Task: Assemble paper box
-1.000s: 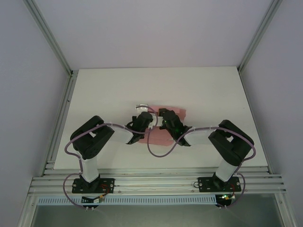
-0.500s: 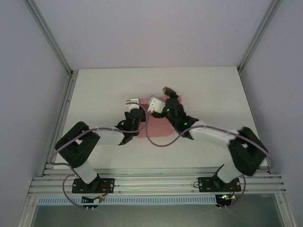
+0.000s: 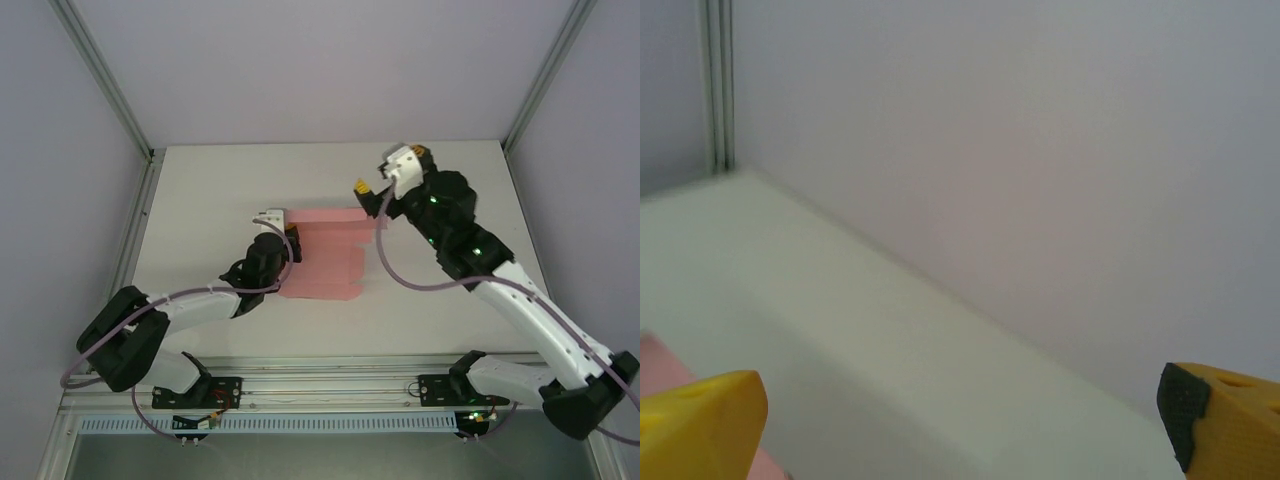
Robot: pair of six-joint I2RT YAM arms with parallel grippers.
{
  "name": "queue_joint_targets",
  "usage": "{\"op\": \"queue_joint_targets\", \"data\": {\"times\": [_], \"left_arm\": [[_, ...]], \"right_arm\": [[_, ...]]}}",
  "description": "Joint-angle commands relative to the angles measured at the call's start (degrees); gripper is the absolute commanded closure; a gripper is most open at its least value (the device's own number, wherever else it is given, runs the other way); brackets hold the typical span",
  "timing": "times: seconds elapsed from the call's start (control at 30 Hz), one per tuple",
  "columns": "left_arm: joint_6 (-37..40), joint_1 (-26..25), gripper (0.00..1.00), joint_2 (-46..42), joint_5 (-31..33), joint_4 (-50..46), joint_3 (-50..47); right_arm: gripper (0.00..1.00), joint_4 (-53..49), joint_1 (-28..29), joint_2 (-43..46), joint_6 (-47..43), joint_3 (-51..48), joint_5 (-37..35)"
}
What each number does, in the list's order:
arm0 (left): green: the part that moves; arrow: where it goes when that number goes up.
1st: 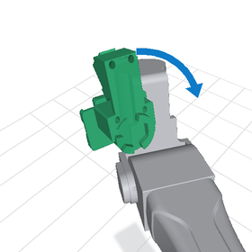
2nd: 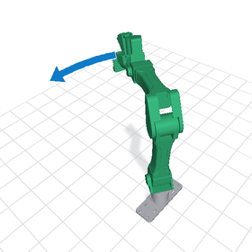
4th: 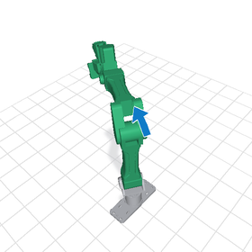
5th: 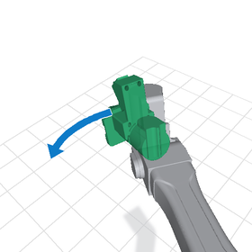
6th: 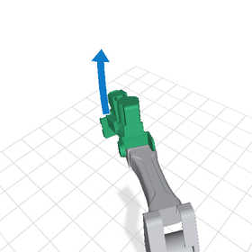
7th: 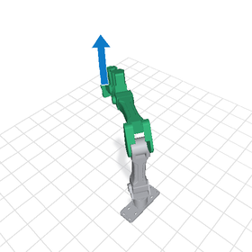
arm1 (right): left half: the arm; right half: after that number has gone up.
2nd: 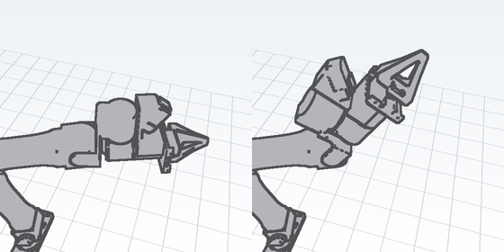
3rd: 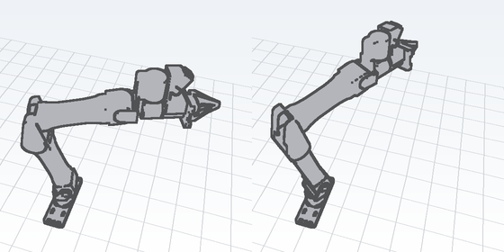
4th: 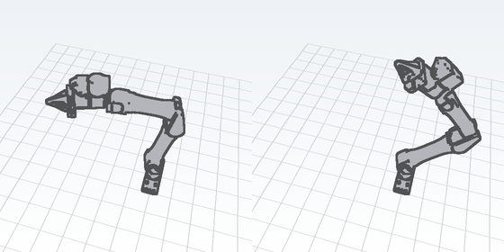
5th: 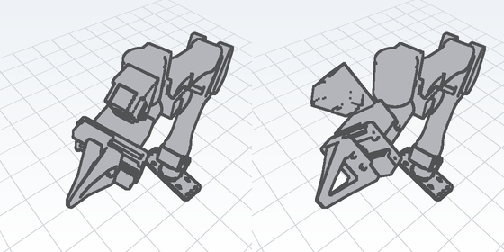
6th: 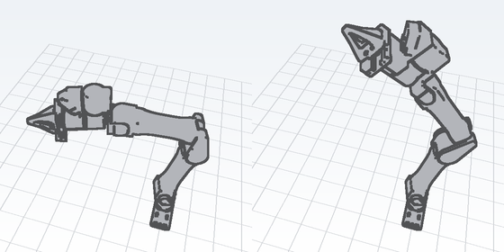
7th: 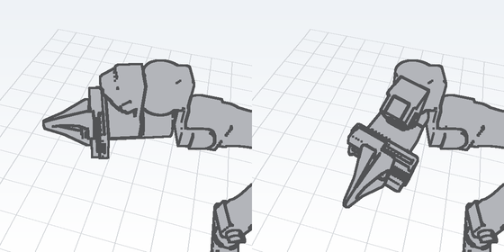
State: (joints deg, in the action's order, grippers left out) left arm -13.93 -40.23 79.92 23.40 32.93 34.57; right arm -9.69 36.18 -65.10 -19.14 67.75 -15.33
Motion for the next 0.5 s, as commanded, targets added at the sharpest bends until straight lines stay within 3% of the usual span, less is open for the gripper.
{"op": "queue_joint_targets", "data": {"times": [0.0,0.23,0.37,0.47], "left_arm": [[0.40,0.27,1.00,-2.57,-1.65,-0.75,-1.16],[0.64,0.32,1.00,-3.91,-1.81,-1.99,-1.02],[-0.10,0.33,1.00,-3.64,-4.54,-1.59,-0.83],[-0.95,0.33,1.00,-2.44,-5.66,-1.44,-0.36]], "right_arm": [[0.00,-12.21,-0.68,-4.99,-1.79,0.33,-1.00],[0.00,-13.39,-1.59,-10.33,-2.92,-0.04,5.74],[0.00,-7.96,-1.59,-12.15,-1.74,-1.27,7.20],[0.00,-2.30,-1.60,-12.67,1.70,-2.68,12.28]]}}
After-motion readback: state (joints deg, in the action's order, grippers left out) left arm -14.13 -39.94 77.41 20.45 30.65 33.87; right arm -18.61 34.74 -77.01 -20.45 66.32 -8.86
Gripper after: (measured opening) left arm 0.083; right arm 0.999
